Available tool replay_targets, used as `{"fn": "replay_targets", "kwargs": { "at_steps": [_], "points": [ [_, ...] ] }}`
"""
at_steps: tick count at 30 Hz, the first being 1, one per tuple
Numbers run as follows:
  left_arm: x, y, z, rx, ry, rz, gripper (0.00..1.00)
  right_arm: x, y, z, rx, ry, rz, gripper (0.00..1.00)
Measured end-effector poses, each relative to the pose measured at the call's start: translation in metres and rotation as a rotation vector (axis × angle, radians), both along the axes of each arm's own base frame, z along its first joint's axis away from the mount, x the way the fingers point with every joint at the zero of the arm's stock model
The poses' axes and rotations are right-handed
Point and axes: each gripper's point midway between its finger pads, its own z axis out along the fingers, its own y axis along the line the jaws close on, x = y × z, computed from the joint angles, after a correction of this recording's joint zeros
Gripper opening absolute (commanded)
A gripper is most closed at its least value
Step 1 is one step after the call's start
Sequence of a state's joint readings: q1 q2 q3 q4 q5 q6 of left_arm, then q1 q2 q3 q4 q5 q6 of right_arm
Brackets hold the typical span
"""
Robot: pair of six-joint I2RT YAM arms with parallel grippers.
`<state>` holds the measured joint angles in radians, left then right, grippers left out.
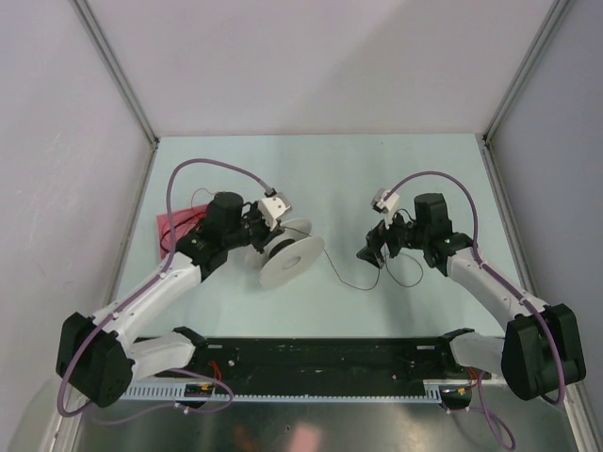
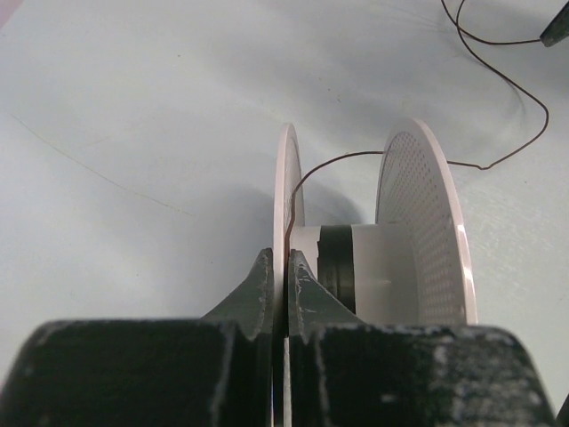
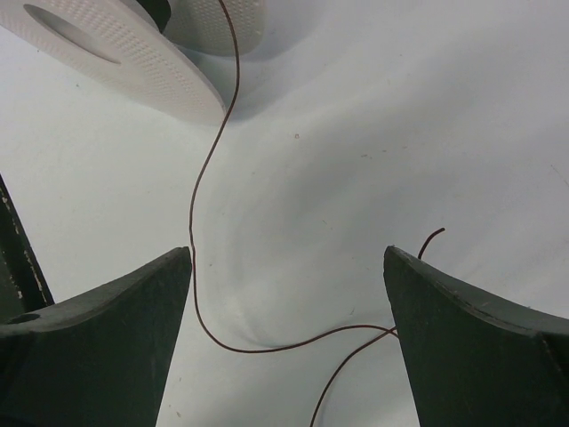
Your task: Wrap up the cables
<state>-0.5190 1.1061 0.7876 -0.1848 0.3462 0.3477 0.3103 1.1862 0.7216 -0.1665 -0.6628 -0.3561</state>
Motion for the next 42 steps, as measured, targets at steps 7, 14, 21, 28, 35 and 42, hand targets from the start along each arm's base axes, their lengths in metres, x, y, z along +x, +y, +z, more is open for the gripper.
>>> {"fn": "replay_targets", "kwargs": {
  "at_steps": [7,14,21,28,35,42],
  "points": [
    [0.007,-0.007,-0.003,0.027,0.036,-0.029,0.0,-0.001,0.0,-0.001,-0.007,-0.004,0.008,0.91],
    [0.013,-0.01,-0.007,0.043,0.062,-0.036,0.02,-0.004,-0.001,-0.003,-0.01,0.008,0.016,0.91],
    [0.019,-0.015,-0.011,0.057,0.093,-0.041,0.07,-0.004,-0.001,-0.006,-0.013,0.018,0.016,0.9],
    [0.022,-0.018,-0.013,0.069,0.104,-0.06,0.08,-0.004,-0.001,-0.007,-0.015,0.022,0.016,0.89],
    [0.019,-0.015,-0.012,0.097,0.093,-0.077,0.01,-0.005,-0.001,-0.008,-0.017,0.025,0.018,0.89],
    [0.012,-0.003,-0.016,0.136,0.065,-0.078,0.01,-0.007,-0.001,-0.009,-0.023,0.032,0.021,0.87]
  ]
}}
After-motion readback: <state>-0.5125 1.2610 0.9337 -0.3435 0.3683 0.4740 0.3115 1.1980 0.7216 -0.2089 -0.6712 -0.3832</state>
